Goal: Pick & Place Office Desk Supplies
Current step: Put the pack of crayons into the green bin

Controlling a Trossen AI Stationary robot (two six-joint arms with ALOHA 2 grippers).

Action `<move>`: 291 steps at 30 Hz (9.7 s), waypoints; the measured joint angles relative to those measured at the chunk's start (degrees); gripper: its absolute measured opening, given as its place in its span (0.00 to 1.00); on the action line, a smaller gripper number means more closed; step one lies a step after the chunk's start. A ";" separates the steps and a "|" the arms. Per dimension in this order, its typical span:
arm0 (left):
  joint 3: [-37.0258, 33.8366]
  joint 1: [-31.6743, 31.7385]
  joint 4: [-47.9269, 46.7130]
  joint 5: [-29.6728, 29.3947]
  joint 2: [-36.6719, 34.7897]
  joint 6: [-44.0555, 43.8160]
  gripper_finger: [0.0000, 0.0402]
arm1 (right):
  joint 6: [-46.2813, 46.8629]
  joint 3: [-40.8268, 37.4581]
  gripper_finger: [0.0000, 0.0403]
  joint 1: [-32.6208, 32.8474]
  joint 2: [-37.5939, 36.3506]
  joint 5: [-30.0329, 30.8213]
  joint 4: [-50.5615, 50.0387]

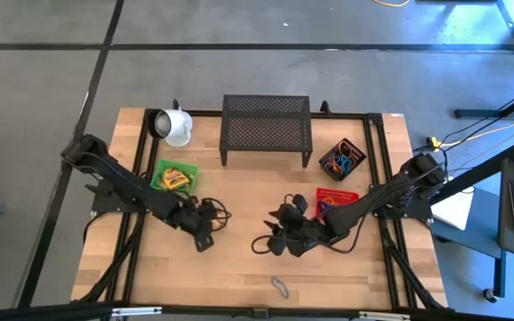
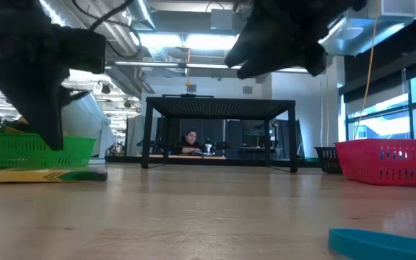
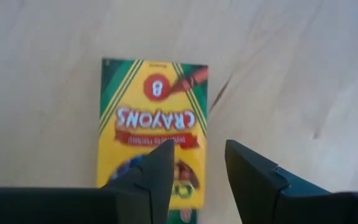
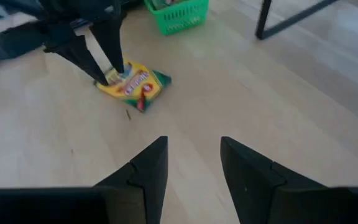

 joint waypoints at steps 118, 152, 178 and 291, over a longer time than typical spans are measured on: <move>-9.79 -9.52 8.15 -15.31 4.02 -29.35 0.12 | -21.78 10.52 0.37 -13.78 29.69 -16.44 26.33; -9.90 -10.28 -2.30 -12.73 -8.50 -39.17 0.18 | -21.46 10.64 0.37 -13.64 29.36 -16.74 24.82; -9.67 -13.32 7.93 -23.95 5.84 -77.14 0.37 | -20.70 10.51 0.37 -13.68 29.29 -17.78 24.88; -0.95 8.14 -57.52 -29.96 -46.13 -11.13 0.01 | -20.74 10.51 0.37 -13.70 29.32 -17.97 25.02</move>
